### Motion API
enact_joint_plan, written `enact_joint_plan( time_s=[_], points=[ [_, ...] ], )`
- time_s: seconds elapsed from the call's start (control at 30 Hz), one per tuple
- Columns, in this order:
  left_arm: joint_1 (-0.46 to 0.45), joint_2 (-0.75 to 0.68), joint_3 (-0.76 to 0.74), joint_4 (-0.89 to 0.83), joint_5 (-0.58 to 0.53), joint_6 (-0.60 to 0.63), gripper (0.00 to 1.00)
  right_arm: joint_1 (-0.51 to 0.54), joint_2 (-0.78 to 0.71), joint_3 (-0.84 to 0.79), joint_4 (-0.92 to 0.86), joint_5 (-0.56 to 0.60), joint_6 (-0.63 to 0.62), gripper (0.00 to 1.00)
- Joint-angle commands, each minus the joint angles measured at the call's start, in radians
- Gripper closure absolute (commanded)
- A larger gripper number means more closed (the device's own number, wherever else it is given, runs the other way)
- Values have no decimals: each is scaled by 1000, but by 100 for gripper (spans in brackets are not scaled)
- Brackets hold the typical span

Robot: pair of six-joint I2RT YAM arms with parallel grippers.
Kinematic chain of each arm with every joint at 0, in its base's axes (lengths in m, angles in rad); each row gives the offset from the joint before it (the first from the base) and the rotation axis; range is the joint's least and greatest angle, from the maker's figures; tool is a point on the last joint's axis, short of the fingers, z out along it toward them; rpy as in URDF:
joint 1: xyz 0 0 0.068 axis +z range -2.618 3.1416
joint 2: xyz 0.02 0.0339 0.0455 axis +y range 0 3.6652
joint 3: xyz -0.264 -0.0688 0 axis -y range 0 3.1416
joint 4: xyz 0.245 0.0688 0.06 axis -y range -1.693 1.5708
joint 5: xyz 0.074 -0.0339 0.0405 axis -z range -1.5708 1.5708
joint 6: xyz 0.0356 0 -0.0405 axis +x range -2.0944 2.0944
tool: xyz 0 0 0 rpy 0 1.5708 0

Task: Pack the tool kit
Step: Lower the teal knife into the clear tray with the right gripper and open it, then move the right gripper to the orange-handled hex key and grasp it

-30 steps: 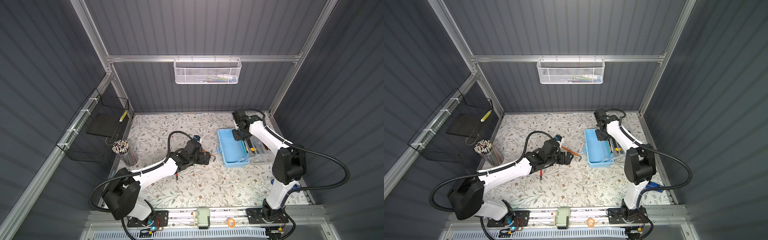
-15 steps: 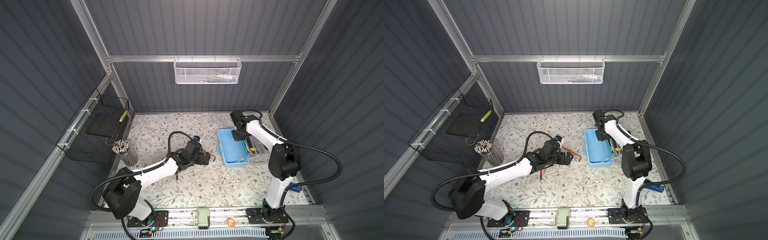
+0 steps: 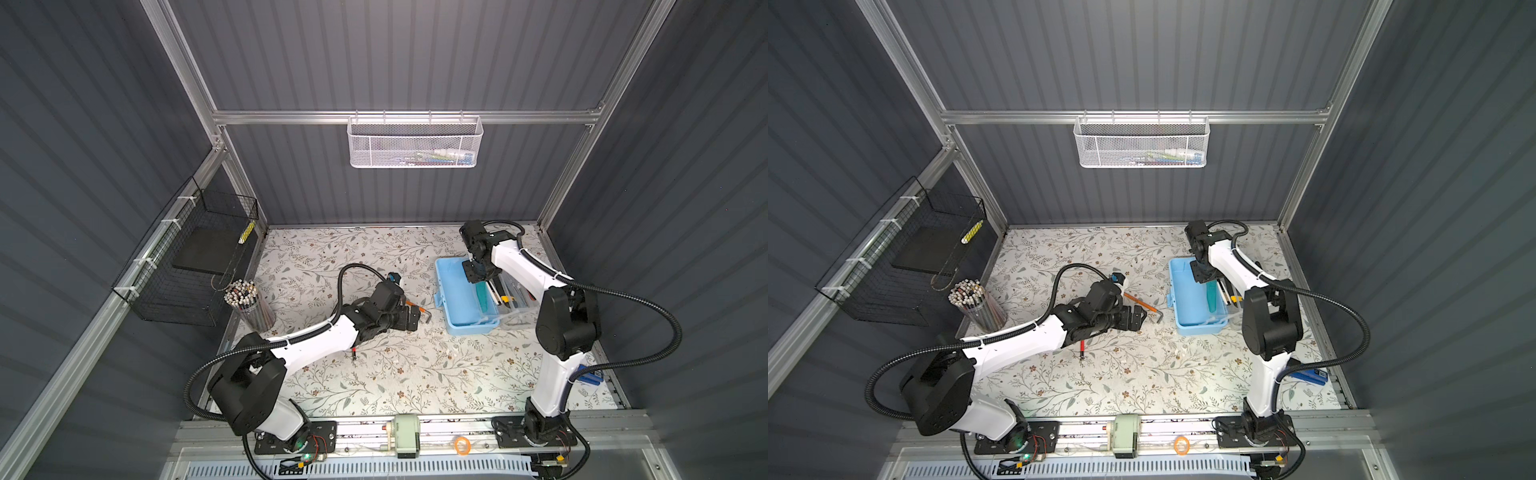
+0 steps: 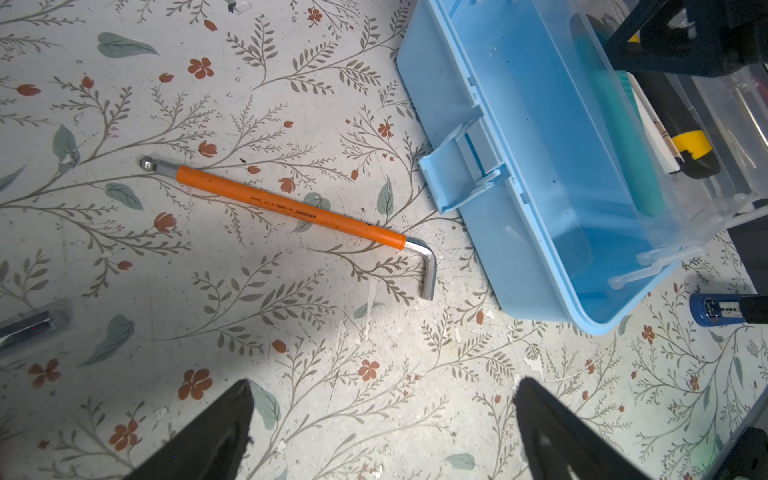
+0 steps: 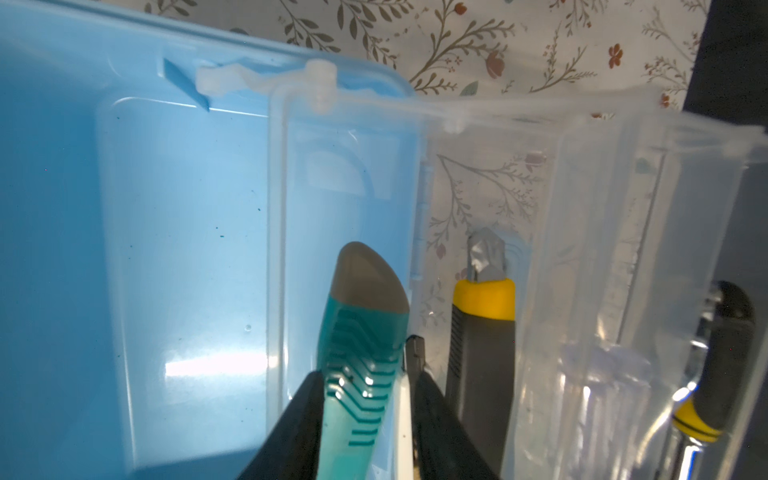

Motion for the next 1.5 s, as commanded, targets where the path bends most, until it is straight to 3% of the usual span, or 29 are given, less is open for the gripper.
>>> enact_joint_plan(
  time_s=[0.0, 0.13, 0.23, 0.57, 0.73, 1.17, 1.47],
  points=[
    [7, 13, -4, -25, -3, 15, 1, 2, -33, -7, -12, -11, 20, 58],
    [6, 17, -4, -26, -2, 12, 1, 2, -69, -25, 8, -38, 26, 52],
    [6, 20, 0, -28, -3, 11, 1, 1, -111, -57, 45, -41, 33, 37],
    [17, -4, -8, -73, -81, -27, 0, 2, -240, -151, 142, -1, 36, 20],
    [35, -2, -16, -93, -89, -55, 0, 4, -339, -236, 248, -42, 14, 10],
    [121, -57, -73, -147, -157, -119, 0, 76, -478, -411, 491, -226, -29, 6],
    [165, -94, -98, -230, -250, -151, 0, 242, -300, -321, 470, -322, -141, 8]
  ],
)
